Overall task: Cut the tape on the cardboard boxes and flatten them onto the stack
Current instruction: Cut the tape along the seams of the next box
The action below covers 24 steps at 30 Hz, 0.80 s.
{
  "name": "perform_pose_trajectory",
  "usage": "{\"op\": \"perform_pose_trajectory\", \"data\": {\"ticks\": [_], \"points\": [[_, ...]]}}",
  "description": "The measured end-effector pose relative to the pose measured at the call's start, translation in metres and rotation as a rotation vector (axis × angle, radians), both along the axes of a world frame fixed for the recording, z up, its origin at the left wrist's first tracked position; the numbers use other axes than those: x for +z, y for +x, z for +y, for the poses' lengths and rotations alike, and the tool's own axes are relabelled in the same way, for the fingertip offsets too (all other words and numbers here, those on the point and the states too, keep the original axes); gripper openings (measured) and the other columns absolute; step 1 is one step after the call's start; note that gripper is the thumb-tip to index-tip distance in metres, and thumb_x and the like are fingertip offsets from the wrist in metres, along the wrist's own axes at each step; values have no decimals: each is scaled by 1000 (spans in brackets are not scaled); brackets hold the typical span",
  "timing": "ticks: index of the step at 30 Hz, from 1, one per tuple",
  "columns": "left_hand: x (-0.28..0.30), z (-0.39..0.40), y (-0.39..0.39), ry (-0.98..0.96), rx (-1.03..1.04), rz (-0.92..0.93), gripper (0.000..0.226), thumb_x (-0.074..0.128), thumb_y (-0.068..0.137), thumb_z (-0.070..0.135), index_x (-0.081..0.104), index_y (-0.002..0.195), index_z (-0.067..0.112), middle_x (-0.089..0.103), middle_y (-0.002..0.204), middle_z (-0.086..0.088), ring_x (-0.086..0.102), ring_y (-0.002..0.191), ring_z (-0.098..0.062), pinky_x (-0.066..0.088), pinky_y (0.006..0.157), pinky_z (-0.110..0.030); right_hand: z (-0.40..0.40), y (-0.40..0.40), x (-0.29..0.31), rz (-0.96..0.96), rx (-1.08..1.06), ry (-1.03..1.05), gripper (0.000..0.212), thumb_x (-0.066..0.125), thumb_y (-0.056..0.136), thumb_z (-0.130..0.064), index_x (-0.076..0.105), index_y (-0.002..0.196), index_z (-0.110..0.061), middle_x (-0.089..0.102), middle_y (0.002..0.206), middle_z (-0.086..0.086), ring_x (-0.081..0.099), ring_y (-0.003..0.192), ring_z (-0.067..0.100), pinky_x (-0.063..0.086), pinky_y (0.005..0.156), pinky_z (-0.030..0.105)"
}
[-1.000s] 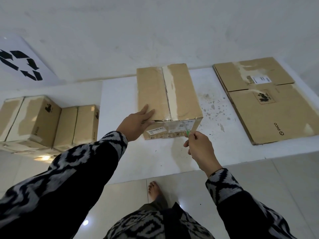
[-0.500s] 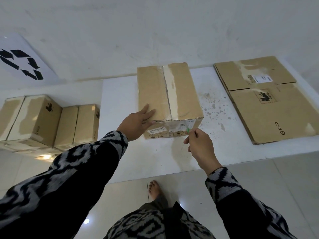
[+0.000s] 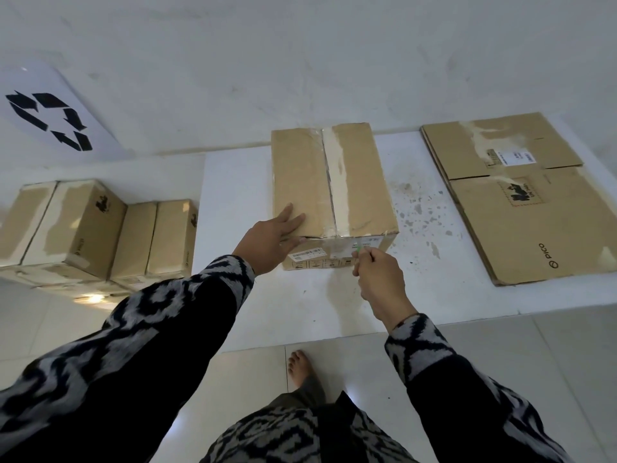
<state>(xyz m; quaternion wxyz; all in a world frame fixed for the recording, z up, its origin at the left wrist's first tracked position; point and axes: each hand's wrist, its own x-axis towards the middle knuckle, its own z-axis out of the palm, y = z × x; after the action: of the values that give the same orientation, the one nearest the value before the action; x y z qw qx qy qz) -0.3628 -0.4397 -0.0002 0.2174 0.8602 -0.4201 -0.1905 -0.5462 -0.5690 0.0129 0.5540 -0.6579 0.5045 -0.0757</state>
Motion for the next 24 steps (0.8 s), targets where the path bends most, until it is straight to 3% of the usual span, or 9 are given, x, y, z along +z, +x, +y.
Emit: {"op": "perform_pose_trajectory", "data": {"ticks": [9, 17, 22, 24], "points": [[-1, -2, -1, 9, 16, -9, 52, 53, 98, 45, 41, 148, 35, 20, 161, 13, 42, 139, -18, 33, 114, -31, 0, 3, -8, -32, 3, 44, 30, 40, 103, -23, 68, 92, -22, 59, 72, -2, 44, 55, 15, 37, 58, 32], [1, -3, -3, 12, 37, -1, 51, 53, 99, 43, 41, 148, 35, 20, 161, 14, 43, 138, -20, 33, 114, -33, 0, 13, -6, -46, -3, 46, 34, 41, 103, -24, 65, 80, -27, 59, 72, 0, 44, 59, 18, 39, 62, 34], [1, -3, -3, 6, 35, -6, 51, 54, 98, 43, 41, 147, 35, 20, 161, 14, 43, 138, -21, 33, 115, -35, 1, 12, -5, -50, -14, 102, 33, 40, 103, -20, 66, 84, -22, 57, 71, 1, 41, 51, 16, 35, 48, 28], [0, -6, -2, 19, 46, -11, 51, 54, 98, 44, 41, 148, 34, 21, 161, 13, 43, 138, -22, 33, 115, -35, -1, 16, -3, -39, -33, 94, 32, 40, 102, -21, 67, 85, -22, 60, 75, 3, 44, 56, 17, 38, 53, 31]]}}
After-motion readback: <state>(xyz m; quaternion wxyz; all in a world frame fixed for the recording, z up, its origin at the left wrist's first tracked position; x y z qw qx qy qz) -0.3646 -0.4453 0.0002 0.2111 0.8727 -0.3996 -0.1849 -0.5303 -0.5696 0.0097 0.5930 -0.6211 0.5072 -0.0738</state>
